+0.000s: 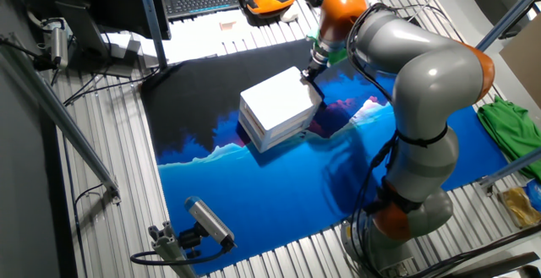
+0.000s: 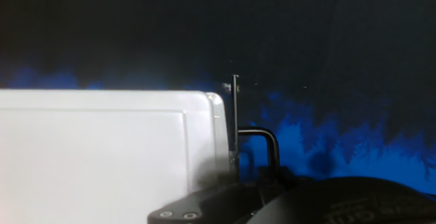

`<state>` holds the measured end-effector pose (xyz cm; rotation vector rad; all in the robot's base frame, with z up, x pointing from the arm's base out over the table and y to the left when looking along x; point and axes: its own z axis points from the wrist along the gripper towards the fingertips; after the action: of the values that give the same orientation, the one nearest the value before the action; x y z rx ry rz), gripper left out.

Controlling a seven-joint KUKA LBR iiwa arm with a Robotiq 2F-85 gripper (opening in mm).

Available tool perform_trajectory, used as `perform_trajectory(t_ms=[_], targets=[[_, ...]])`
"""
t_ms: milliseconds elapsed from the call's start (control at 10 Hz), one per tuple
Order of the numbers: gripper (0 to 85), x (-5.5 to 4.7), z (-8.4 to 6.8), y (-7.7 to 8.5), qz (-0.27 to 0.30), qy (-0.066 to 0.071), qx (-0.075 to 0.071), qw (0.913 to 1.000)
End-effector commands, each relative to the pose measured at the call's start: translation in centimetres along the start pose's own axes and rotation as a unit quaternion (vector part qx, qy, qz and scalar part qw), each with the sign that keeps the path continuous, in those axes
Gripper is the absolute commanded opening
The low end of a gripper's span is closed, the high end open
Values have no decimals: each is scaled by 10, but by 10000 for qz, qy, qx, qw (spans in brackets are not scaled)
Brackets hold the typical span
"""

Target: Grasp the handle and close the drawer

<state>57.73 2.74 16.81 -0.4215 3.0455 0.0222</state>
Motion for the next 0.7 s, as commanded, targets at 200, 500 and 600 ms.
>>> perform_trajectory(t_ms=[200, 500, 600], targets=[[0, 1, 2, 1, 160, 38, -123, 9998], [0, 1, 3, 1, 11, -147, -675, 9976], [0, 1, 3, 1, -38, -171, -710, 9973]])
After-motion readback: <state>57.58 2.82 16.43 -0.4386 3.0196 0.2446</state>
